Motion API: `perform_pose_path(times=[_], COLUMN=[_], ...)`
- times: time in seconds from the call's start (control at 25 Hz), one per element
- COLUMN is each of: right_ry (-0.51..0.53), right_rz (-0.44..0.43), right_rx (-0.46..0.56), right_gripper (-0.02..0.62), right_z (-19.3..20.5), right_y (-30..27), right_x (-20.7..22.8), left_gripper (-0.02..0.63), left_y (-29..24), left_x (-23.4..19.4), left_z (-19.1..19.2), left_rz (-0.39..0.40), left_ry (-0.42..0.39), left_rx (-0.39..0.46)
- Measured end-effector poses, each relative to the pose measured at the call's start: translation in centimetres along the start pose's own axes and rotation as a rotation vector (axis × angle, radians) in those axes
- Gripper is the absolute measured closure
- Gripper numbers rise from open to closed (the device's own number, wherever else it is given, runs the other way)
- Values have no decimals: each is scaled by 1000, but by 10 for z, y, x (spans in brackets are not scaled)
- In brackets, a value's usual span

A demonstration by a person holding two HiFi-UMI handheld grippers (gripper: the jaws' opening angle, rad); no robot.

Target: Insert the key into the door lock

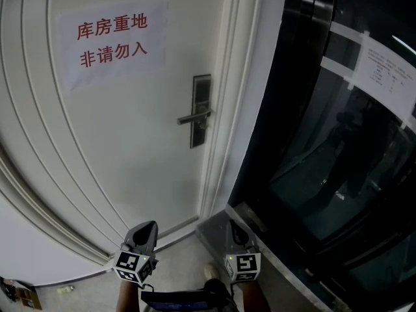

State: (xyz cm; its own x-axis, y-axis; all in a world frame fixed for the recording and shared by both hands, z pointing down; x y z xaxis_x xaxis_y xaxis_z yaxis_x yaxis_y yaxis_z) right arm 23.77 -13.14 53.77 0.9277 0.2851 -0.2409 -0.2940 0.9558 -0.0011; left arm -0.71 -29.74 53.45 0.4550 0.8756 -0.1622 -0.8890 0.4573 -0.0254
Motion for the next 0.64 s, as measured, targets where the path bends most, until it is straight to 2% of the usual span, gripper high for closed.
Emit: perform_pose_path(times=[0.64], right_ry=[-5], right_rz=[-8], right_rx=[-9], right_gripper=[594], right_z=[3], right_y=[-7], right_x=[2], left_gripper=[604], left_y=[-9], left_x=[0], left_z=[1], left_rz=[5], left_ry=[-2], left_rx=[-12])
Point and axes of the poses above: the fingertips, and each gripper's own axes: y backward along the fingers, x to its right, z out of its underside, the point moved 8 cm from there along y, backward along the fingers, and after that the axes turned 6 degrees about y, right-handed, at the moved point
